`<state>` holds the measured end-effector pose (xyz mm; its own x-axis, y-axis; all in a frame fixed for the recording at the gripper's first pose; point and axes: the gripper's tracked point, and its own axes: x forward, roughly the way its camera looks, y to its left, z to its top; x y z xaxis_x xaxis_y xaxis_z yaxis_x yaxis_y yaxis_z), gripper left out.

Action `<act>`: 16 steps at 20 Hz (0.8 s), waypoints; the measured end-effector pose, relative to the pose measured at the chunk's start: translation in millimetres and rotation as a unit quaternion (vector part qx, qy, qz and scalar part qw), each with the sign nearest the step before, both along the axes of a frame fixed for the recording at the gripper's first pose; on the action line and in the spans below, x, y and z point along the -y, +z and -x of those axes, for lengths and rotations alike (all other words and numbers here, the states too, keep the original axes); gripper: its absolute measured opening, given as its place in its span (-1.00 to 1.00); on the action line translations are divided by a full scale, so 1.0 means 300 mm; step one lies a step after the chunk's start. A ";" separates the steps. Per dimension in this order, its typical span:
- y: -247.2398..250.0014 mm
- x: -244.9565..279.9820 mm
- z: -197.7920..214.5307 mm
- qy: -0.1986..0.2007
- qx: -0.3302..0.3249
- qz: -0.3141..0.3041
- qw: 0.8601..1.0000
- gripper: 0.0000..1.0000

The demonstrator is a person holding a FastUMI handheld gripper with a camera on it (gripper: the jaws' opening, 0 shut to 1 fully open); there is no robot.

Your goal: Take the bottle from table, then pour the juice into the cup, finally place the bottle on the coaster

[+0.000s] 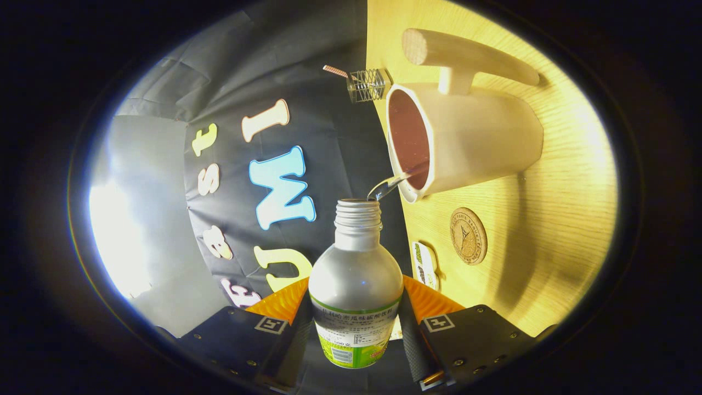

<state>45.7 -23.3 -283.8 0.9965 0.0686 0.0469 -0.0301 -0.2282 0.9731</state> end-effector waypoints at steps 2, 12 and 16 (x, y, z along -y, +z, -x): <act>-0.006 -0.003 -0.001 -0.001 -0.002 -0.006 1.000 0.49; -0.007 0.005 0.018 -0.002 -0.008 -0.014 1.000 0.49; 0.001 0.006 0.016 -0.003 -0.005 -0.024 1.000 0.49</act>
